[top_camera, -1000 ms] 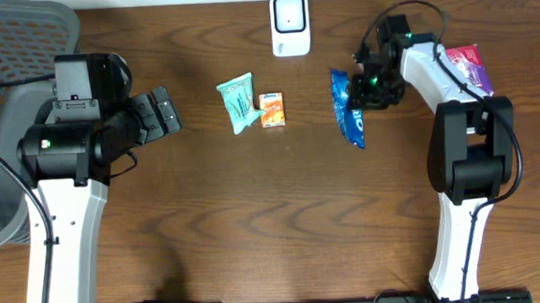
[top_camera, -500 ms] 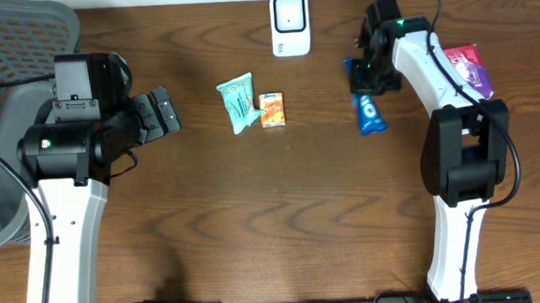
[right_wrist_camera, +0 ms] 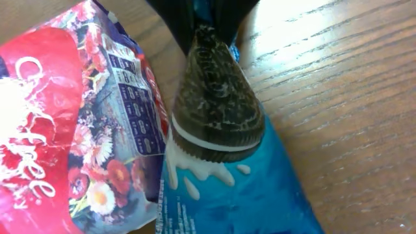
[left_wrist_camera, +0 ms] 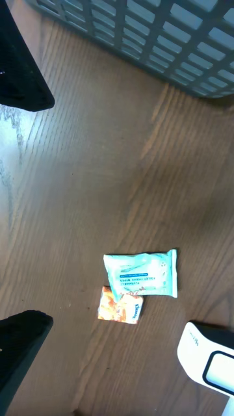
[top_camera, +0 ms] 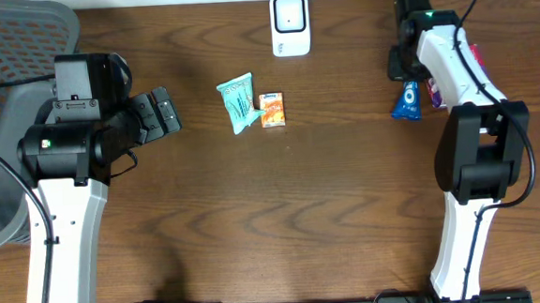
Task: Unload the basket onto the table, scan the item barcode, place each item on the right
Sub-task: 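Reach the right gripper left and grasp the orange tissue pack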
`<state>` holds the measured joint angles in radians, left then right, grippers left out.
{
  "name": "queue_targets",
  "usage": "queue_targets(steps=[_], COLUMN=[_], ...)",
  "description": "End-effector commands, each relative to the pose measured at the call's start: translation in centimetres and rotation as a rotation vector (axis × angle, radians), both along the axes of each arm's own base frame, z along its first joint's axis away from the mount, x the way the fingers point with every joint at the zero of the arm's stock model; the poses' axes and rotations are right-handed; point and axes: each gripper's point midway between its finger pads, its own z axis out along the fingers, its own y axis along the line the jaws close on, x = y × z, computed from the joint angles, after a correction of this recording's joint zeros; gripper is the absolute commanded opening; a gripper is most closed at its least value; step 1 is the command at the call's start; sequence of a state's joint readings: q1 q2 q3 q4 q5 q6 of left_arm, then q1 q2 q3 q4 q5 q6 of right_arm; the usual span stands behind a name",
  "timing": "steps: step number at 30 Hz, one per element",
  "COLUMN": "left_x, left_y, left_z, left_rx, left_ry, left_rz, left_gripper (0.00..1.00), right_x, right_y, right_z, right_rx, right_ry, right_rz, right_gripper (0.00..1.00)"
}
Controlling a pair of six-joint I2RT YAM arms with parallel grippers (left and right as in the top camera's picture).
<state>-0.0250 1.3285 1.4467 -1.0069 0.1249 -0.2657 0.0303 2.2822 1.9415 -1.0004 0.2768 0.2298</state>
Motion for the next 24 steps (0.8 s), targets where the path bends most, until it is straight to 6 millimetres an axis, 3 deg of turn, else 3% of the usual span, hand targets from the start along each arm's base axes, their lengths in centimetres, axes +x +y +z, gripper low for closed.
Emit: queue_targets(steps=[1, 3, 4, 6, 14, 20, 24], left_x=[-0.1, -0.1, -0.1, -0.1, -0.1, -0.1, -0.1], left_y=[0.2, 0.2, 0.2, 0.2, 0.2, 0.2, 0.2], left_z=[0.1, 0.1, 0.1, 0.1, 0.1, 0.1, 0.1], left_rx=[0.004, 0.004, 0.004, 0.004, 0.004, 0.004, 0.004], left_ry=[-0.001, -0.001, -0.001, -0.001, -0.001, -0.001, 0.000], left_rz=[0.007, 0.007, 0.007, 0.007, 0.007, 0.007, 0.007], left_gripper=[0.98, 0.98, 0.98, 0.98, 0.98, 0.98, 0.98], right_x=[0.1, -0.2, -0.4, -0.7, -1.5, -2.5, -3.8], right_y=[1.1, 1.5, 1.8, 2.6, 10.0, 17.8, 22.1], right_z=[1.0, 0.9, 0.9, 0.7, 1.0, 2.8, 2.8], right_rx=[0.102, 0.118, 0.124, 0.151, 0.446, 0.727, 0.747], right_ry=[-0.010, 0.004, 0.011, 0.024, 0.050, 0.045, 0.068], right_rz=[0.062, 0.069, 0.074, 0.087, 0.262, 0.413, 0.501], right_gripper=[0.35, 0.55, 0.72, 0.88, 0.85, 0.85, 0.84])
